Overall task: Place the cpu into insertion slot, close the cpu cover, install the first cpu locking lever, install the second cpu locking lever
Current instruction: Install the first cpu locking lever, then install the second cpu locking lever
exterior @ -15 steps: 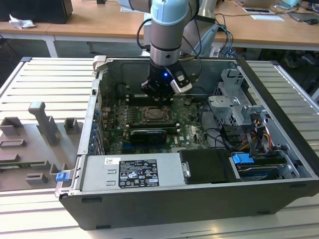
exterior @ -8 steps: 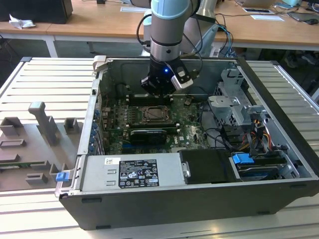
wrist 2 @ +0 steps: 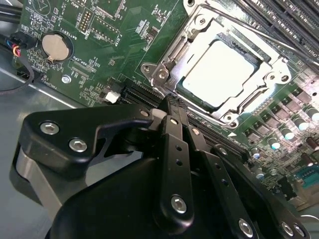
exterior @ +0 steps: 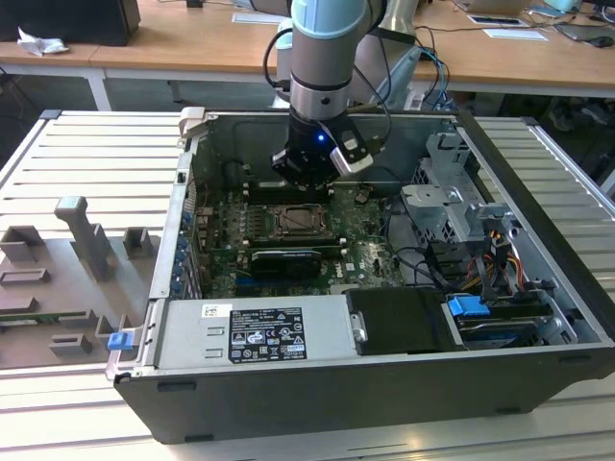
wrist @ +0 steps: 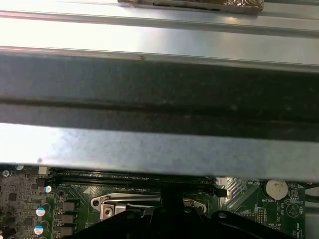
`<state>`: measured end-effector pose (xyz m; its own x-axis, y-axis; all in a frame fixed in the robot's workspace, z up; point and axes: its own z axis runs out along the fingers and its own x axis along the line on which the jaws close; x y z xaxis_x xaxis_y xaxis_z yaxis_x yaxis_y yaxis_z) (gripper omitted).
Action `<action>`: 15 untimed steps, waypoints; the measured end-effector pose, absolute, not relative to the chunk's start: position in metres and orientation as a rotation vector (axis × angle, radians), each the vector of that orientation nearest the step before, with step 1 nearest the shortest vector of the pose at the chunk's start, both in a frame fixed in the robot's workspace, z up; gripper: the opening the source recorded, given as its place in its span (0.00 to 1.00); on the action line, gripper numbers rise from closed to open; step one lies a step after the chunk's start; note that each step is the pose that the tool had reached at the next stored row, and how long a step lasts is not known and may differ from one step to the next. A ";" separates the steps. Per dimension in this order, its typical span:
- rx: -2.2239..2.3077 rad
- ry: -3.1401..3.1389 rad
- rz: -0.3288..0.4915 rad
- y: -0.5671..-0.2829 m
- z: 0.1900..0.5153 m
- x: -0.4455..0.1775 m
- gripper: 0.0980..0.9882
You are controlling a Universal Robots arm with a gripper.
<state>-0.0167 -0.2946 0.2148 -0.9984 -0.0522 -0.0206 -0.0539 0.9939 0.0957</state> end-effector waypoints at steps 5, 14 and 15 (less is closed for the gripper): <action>-0.083 3.119 0.150 -0.296 0.215 -0.017 0.01; -0.083 3.119 0.151 -0.300 0.215 -0.017 0.01; -0.083 3.119 0.151 -0.300 0.215 -0.017 0.01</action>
<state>-0.0167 -0.3003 0.2148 -0.9984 -0.0520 -0.0206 -0.0537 0.9940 0.0958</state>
